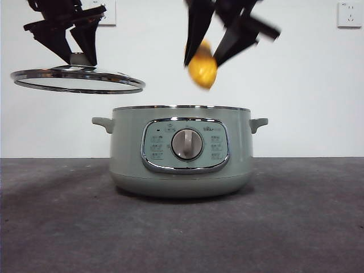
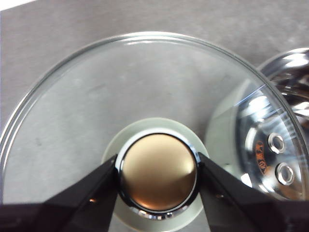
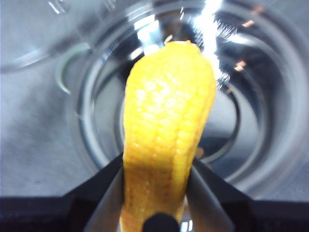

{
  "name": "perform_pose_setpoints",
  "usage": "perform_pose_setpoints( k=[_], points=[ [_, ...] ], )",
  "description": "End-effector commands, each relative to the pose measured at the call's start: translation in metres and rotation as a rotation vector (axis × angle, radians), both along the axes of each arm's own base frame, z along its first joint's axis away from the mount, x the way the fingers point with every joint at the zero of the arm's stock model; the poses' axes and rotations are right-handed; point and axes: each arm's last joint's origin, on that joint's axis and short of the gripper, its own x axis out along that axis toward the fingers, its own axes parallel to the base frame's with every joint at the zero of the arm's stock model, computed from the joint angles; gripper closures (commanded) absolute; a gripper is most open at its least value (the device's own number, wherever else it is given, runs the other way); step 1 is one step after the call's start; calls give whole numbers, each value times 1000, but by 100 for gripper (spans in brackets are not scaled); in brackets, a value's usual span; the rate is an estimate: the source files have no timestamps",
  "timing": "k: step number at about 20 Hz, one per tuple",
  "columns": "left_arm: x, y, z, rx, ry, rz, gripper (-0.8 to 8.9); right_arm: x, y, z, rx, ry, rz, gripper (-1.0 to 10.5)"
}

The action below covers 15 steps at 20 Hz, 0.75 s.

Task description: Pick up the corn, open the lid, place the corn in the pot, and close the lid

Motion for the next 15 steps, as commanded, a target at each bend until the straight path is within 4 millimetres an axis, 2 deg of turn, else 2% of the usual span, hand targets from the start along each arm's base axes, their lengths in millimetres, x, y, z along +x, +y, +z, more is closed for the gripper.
perform_pose_setpoints(
  k=[1, 4, 7, 12, 15],
  points=[
    [-4, 8, 14, -6, -67, 1, 826, 19, 15, -5, -50, -12, 58, 958],
    [-3, 14, 13, 3, -66, 9, 826, 45, 36, -10, -96, -3, 92, 958],
    [-3, 19, 13, 5, -61, 12, 826, 65, 52, -27, -149, 41, 113, 958],
    [-4, 23, 13, 8, -51, 19, 826, 85, 60, -65, -217, 116, 126, 958],
    [-4, 23, 13, 8, -51, 19, 826, 92, 59, -80, -246, 136, 134, 958]
  ],
)
